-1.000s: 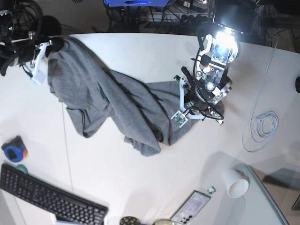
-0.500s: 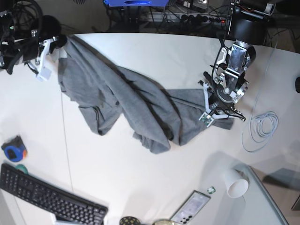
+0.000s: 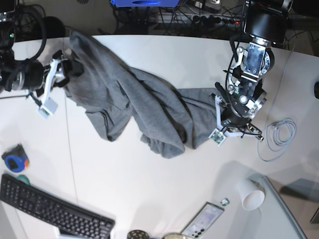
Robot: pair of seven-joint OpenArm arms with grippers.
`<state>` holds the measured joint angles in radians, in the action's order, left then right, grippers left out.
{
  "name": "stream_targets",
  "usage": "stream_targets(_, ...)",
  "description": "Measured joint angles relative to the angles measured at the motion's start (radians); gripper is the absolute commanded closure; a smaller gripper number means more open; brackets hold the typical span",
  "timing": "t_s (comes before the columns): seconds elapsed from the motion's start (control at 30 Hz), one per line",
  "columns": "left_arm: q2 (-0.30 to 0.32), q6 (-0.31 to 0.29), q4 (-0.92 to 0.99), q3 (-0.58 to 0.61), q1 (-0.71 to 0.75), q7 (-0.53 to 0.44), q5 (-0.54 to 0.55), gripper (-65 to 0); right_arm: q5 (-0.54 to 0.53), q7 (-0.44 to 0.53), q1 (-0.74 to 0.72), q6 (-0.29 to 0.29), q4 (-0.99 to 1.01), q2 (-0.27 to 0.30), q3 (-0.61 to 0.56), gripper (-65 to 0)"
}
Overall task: Layout the t-shirt on the table in an organized manner, then fold the t-shirt properly
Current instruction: 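Release the shirt with the left gripper and lift the right gripper's fabric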
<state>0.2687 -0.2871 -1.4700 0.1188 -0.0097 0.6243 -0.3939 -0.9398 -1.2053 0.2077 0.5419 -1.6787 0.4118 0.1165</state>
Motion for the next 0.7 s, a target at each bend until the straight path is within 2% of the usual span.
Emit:
stream_targets(0.13, 0.006, 0.0, -0.036, -0.126, 0.055, 0.021, -0.006, 0.0, 0.165, 0.054, -0.11, 0.0, 0.027, -0.004, -0.119, -37.2)
stream_targets(0.2, 0.005, -0.002, -0.038, -0.162, 0.071, 0.019, -0.01, 0.0, 0.229, 0.082, -0.15, 0.001, 0.064, -0.04, -0.177, -37.1)
stream_targets(0.23, 0.003, -0.022, -0.038, -0.179, 0.076, 0.019, -0.003, 0.0, 0.275, 0.103, -0.164, 0.001, 0.086, -0.061, -0.196, -37.1)
stream_targets(0.33, 0.0, -0.053, -0.039, -0.222, 0.104, -0.023, -0.002, 0.0, 0.438, 0.148, -0.192, 0.001, 0.148, -0.112, -0.221, -36.9)
stream_targets(0.4, 0.0, -0.057, -0.039, -0.258, 0.13, -0.058, -0.001, 0.0, 0.565, 0.184, -0.199, 0.001, 0.175, -0.14, -0.22, -36.9)
stream_targets(0.5, 0.001, -0.057, -0.039, -0.303, 0.156, -0.06, -0.003, 0.0, 0.705, 0.225, -0.198, 0.001, 0.191, -0.188, -0.217, -36.9)
stream_targets(0.6, 0.001, -0.057, -0.039, -0.329, 0.163, -0.064, -0.002, 0.0, 0.785, 0.238, -0.196, 0.001, 0.19, -0.212, -0.217, -36.9)
stream_targets(0.7, 0.001, -0.057, -0.037, -0.348, 0.166, -0.063, -0.002, 0.0, 0.823, 0.251, -0.199, 0.001, 0.2, -0.208, -0.212, -36.9)
